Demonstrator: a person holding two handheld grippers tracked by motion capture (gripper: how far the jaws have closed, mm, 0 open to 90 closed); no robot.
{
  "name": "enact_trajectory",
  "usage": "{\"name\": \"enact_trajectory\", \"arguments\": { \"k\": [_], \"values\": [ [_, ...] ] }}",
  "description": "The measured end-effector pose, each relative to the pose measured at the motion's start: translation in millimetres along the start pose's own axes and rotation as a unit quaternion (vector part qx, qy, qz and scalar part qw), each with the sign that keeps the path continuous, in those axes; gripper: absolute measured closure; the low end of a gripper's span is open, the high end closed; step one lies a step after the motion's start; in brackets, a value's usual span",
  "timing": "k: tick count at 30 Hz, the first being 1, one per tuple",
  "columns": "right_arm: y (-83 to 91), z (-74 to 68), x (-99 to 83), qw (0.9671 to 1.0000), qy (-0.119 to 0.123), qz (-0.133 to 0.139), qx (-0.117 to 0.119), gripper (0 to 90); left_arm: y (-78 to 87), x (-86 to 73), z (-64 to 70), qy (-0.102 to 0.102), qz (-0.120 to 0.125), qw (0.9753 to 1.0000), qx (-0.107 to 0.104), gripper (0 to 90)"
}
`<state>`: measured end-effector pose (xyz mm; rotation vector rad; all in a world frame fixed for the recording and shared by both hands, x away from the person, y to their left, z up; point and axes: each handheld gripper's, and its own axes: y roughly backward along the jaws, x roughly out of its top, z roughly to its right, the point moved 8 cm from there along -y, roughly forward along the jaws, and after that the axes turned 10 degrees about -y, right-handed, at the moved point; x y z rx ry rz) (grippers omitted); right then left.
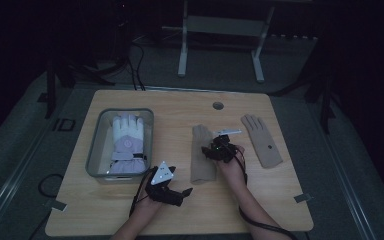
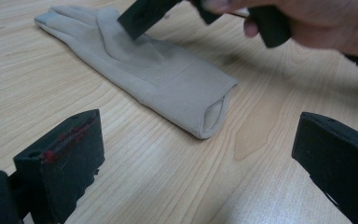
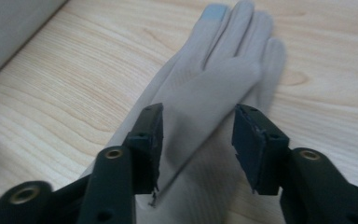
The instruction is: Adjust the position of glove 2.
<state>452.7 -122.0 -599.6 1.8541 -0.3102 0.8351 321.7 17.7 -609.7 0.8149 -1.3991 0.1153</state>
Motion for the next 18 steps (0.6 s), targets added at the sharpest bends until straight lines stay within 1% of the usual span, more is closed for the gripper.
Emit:
{"name": "enact_trajectory", "arguments": {
  "k": [2,5,6,7,9,11,12,13,14,15,16,17,18],
  "values": [
    [6.8,4.7,3.4,1.0000,-0.001,0.006,0.007,52.0,0.0,0.0,-0.2,0.001,0.000,1.0000,0.000,2.4],
    [17.6,15.5,8.4,0.9999,0.004,0.011,0.007,50.3,-0.1,-0.1,-0.4,0.001,0.000,1.0000,0.001,2.4],
    [25.7,25.0,11.9,0.9998,0.009,0.015,0.007,48.6,-0.1,-0.1,-0.4,0.001,0.000,1.0000,0.001,2.4],
    [25.7,25.0,11.9,0.9998,0.009,0.015,0.007,48.6,-0.1,-0.2,-0.4,0.001,0.000,1.0000,0.001,2.4],
    [32.0,33.6,14.2,0.9996,0.019,0.018,0.006,48.4,-0.2,-0.3,-0.3,0.001,0.000,1.0000,0.000,2.4],
    [39.5,48.1,16.3,0.9994,0.027,0.020,-0.005,48.2,-0.3,-0.6,-0.6,0.001,-0.001,1.0000,0.000,2.4],
    [45.6,59.7,17.4,0.9993,0.028,0.022,-0.011,47.1,-0.4,-0.6,-0.5,0.001,-0.001,1.0000,0.000,2.4],
    [49.1,66.9,18.2,0.9991,0.030,0.024,-0.015,47.0,-0.4,-0.5,-0.5,0.001,-0.001,1.0000,0.000,2.4],
    [52.6,73.4,18.7,0.9991,0.032,0.025,-0.015,45.5,-0.4,-0.5,-0.4,0.001,-0.001,1.0000,0.000,2.4],
    [55.9,81.2,19.7,0.9989,0.032,0.028,-0.021,45.2,-0.6,-0.5,-0.4,0.001,-0.001,1.0000,0.000,2.4],
    [55.9,81.2,19.7,0.9989,0.032,0.028,-0.021,45.2,-0.6,-0.5,-0.4,0.001,-0.001,1.0000,0.000,2.4],
    [59.0,89.2,20.9,0.9986,0.034,0.030,-0.026,45.2,-0.6,-0.7,-0.3,0.001,-0.002,1.0000,0.000,2.4],
    [65.7,104.0,23.9,0.9983,0.034,0.038,-0.031,45.3,-0.7,-0.7,-0.3,0.001,-0.002,1.0000,0.000,2.4]
  ]
}}
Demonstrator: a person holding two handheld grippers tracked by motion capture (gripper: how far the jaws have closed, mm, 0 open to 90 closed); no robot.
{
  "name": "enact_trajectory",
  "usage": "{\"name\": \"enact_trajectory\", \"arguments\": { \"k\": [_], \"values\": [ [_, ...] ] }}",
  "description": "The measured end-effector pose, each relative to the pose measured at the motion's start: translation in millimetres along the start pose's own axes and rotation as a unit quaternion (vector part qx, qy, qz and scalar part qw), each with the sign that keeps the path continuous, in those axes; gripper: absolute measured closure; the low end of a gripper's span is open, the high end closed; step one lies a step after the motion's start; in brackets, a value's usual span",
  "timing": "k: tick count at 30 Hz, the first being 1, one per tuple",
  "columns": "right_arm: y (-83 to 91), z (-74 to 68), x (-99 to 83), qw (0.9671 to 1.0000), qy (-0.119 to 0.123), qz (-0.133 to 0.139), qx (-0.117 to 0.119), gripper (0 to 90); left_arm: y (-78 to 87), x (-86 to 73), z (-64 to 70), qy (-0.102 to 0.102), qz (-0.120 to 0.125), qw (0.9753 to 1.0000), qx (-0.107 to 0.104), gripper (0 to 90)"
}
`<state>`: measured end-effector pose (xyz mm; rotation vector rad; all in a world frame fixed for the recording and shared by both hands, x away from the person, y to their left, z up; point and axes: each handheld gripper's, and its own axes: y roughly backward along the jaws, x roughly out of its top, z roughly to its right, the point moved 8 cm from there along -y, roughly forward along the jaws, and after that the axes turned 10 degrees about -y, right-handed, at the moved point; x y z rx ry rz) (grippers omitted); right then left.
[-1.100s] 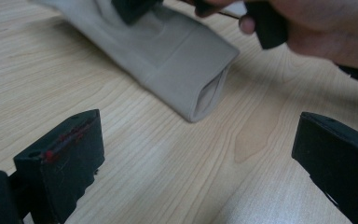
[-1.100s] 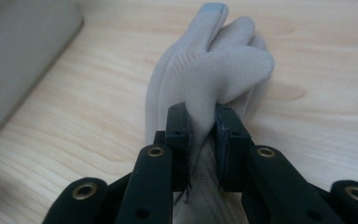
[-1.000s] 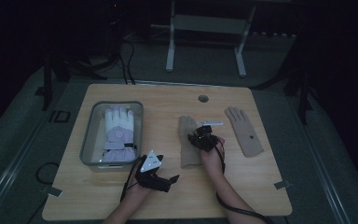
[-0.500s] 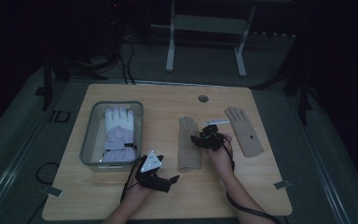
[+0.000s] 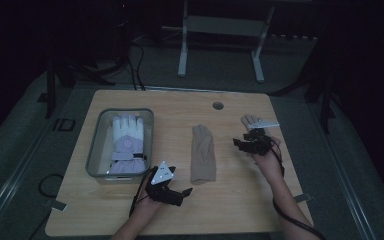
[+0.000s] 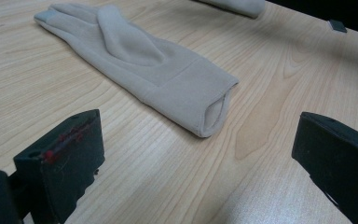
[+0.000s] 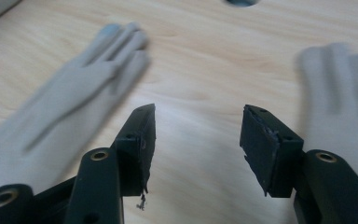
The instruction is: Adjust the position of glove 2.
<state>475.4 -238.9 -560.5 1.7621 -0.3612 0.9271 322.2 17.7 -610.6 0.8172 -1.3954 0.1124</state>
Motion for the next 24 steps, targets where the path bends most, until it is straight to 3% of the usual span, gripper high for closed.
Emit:
{"name": "enact_trajectory", "arguments": {
  "k": [7,12,17,24],
  "values": [
    [14.1,54.0,8.5,0.9994,0.020,0.019,-0.020,49.1,-0.5,-0.4,0.1,0.001,-0.001,1.0000,-0.001,2.4],
    [12.4,82.8,7.8,0.9997,0.015,0.002,-0.020,48.7,-0.8,-0.9,-0.2,0.003,-0.002,1.0000,-0.002,2.4],
    [3.9,100.6,-0.8,0.9992,0.032,-0.017,-0.019,51.6,-1.0,-1.2,-0.3,0.004,-0.001,1.0000,-0.004,2.4],
    [-10.8,111.1,-15.1,0.9986,0.010,-0.050,-0.018,46.6,-1.0,-1.8,-1.5,0.010,-0.001,0.9999,-0.004,2.4]
  ]
}}
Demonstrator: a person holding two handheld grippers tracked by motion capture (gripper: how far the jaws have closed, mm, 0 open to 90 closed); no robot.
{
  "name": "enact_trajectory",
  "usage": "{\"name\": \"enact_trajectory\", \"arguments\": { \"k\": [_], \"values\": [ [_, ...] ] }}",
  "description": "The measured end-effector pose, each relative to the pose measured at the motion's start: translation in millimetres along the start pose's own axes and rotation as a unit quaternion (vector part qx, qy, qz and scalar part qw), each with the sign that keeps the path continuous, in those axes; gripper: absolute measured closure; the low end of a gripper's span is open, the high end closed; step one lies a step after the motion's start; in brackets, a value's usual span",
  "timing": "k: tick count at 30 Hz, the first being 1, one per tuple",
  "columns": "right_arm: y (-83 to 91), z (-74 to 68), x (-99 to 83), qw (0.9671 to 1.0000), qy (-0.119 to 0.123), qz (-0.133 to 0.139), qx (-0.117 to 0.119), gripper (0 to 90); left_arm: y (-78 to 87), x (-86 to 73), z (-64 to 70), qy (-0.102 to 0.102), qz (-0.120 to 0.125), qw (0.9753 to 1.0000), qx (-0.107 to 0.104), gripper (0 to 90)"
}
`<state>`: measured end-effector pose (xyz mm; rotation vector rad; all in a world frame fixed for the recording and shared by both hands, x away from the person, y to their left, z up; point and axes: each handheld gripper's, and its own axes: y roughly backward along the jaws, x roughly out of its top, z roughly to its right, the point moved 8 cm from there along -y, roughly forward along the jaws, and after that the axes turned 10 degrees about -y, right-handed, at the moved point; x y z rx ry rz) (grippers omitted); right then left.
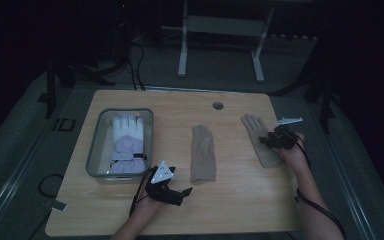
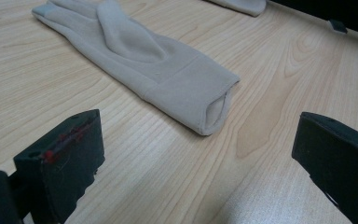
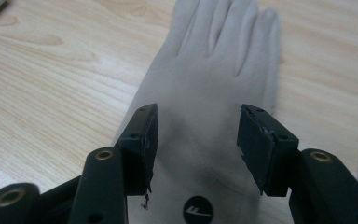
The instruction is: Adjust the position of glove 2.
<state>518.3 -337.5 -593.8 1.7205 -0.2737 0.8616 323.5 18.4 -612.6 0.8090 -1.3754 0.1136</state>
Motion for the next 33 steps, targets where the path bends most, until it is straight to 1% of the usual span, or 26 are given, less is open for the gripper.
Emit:
{"name": "enact_trajectory", "arguments": {
  "k": [3,5,7,8,9,10,11,12,13,15,16,17,18,21,22,23,24,25,26,27,30,31,32,33],
  "values": [
    [-7.4,0.2,-8.0,0.9998,0.006,-0.016,-0.003,46.5,0.4,0.1,0.1,-0.001,0.000,1.0000,0.000,2.4],
    [-7.4,0.1,-8.6,1.0000,0.001,-0.008,-0.001,49.3,0.2,0.1,0.4,-0.002,0.000,1.0000,0.000,2.4],
    [-7.3,-1.5,-9.7,1.0000,0.005,-0.002,-0.006,56.1,-0.2,-0.1,0.6,-0.002,-0.001,1.0000,0.000,2.4],
    [-6.5,-2.4,-10.1,1.0000,0.002,-0.001,-0.009,64.3,-0.5,-0.1,0.7,-0.002,0.000,1.0000,-0.001,2.4],
    [-5.8,-2.9,-10.4,0.9999,-0.004,0.000,-0.014,72.9,-0.5,-0.2,0.7,-0.003,-0.001,1.0000,-0.001,2.4],
    [-5.6,-3.1,-10.6,0.9998,-0.014,0.000,-0.014,75.0,-0.6,-0.3,0.7,-0.003,-0.002,1.0000,0.000,2.4],
    [-5.6,-3.1,-10.6,0.9998,-0.014,0.000,-0.014,75.0,-0.6,-0.3,0.7,-0.003,-0.002,1.0000,0.000,2.4],
    [-5.3,-3.3,-10.0,0.9984,-0.050,0.003,-0.027,79.4,-0.5,0.0,0.7,-0.002,-0.001,1.0000,0.000,2.4],
    [-5.0,-4.5,-9.8,0.9975,-0.063,0.003,-0.033,80.7,-0.4,0.2,0.6,0.000,0.000,1.0000,0.000,2.4],
    [-3.4,-9.3,-8.9,0.9967,-0.074,0.008,-0.032,82.5,-0.1,0.3,0.2,0.001,0.001,1.0000,-0.001,2.4],
    [-1.6,-12.3,-8.4,0.9962,-0.078,0.012,-0.038,83.2,0.0,0.3,0.1,0.001,0.001,1.0000,0.000,2.4],
    [1.1,-15.1,-7.0,0.9957,-0.081,0.019,-0.042,83.6,0.0,0.3,0.0,0.001,0.001,1.0000,0.000,2.4],
    [4.7,-19.4,-5.5,0.9947,-0.090,0.025,-0.042,83.7,-0.2,0.3,-0.1,0.001,0.001,1.0000,0.000,2.4],
    [17.7,-32.9,-1.3,0.9934,-0.092,0.044,-0.052,83.9,-0.2,0.5,0.0,0.001,0.001,1.0000,0.000,2.4],
    [22.5,-37.9,-0.9,0.9923,-0.101,0.050,-0.051,84.0,0.1,0.8,0.2,0.001,0.001,1.0000,0.000,2.4],
    [26.7,-43.4,-1.0,0.9920,-0.104,0.054,-0.048,83.9,0.3,1.1,0.4,0.000,0.002,1.0000,0.001,2.4],
    [26.7,-43.4,-1.0,0.9920,-0.104,0.054,-0.048,83.9,0.3,1.1,0.4,0.000,0.002,1.0000,0.001,2.4],
    [31.1,-48.8,-1.6,0.9914,-0.107,0.058,-0.048,84.0,0.5,1.3,0.7,0.001,0.002,1.0000,0.000,2.4],
    [35.6,-54.2,-2.4,0.9900,-0.115,0.066,-0.049,83.9,0.6,1.5,0.8,0.002,0.003,1.0000,0.001,2.4],
    [42.6,-66.6,-4.7,0.9898,-0.111,0.071,-0.054,84.0,0.7,1.6,0.7,0.001,0.003,1.0000,0.001,2.4],
    [44.9,-69.8,-5.5,0.9888,-0.116,0.075,-0.056,84.0,0.9,1.9,0.7,0.000,0.003,1.0000,0.001,2.4],
    [52.9,-82.5,-10.3,0.9867,-0.126,0.083,-0.060,83.9,1.3,2.4,0.6,-0.001,0.005,1.0000,0.002,2.4],
    [54.3,-84.8,-11.7,0.9856,-0.134,0.084,-0.059,83.9,1.3,2.4,0.6,-0.001,0.005,1.0000,0.002,2.4],
    [54.3,-84.8,-11.7,0.9856,-0.134,0.084,-0.059,83.9,1.3,2.1,0.6,-0.002,0.005,1.0000,0.002,2.4]
  ]
}}
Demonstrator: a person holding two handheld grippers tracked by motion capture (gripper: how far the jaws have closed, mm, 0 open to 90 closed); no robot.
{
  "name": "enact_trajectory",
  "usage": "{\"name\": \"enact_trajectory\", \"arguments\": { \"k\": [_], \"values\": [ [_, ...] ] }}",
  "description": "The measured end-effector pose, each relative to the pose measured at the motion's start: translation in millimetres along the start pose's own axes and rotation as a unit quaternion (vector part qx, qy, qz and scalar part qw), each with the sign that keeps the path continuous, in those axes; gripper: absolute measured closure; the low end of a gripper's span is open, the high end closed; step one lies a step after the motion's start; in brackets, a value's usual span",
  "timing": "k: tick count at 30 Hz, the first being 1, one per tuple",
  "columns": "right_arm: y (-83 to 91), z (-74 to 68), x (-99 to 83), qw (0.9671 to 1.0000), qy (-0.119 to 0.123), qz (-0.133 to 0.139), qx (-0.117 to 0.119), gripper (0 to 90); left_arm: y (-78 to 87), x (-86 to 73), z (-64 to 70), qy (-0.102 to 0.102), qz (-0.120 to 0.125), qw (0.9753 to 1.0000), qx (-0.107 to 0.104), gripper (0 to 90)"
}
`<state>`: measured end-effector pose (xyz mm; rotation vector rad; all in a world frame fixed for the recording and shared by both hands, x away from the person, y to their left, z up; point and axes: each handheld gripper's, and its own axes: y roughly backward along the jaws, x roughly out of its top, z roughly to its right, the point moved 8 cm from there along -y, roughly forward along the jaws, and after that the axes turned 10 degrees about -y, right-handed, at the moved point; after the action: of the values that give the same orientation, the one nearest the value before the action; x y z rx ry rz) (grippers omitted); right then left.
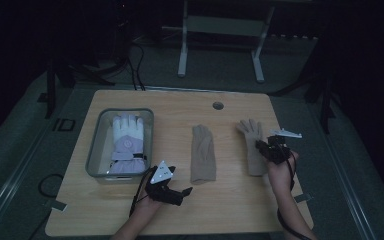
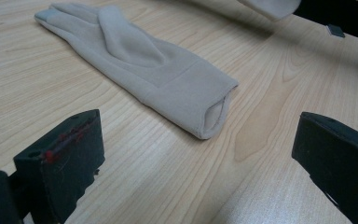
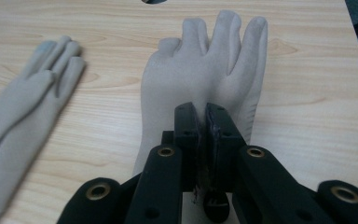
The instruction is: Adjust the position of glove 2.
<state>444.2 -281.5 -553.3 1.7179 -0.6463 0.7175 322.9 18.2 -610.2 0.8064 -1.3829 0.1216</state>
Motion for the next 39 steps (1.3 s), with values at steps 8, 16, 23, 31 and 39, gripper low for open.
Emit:
{"name": "enact_trajectory", "arguments": {
  "k": [8,16,23,31,39],
  "values": [
    [-14.3,-3.5,-32.6,0.9993,-0.006,-0.027,-0.023,83.3,-0.4,0.5,0.9,-0.005,-0.002,1.0000,-0.001,2.4],
    [-26.5,1.9,-46.1,0.9985,0.003,-0.050,-0.022,80.9,-1.5,-0.4,0.8,-0.005,-0.004,1.0000,-0.002,2.4],
    [-19.6,-4.0,-35.6,0.9987,0.015,-0.040,0.028,57.9,-1.1,-0.3,0.9,-0.006,-0.004,1.0000,-0.003,2.4],
    [-7.8,9.9,-25.4,0.9850,0.131,-0.053,0.099,49.7,0.1,0.1,0.6,-0.005,-0.002,1.0000,-0.005,2.4],
    [-21.1,24.5,-42.3,0.9625,0.210,-0.102,0.139,45.8,-0.8,-0.4,0.6,-0.006,-0.004,1.0000,-0.006,2.4]
  ]
}}
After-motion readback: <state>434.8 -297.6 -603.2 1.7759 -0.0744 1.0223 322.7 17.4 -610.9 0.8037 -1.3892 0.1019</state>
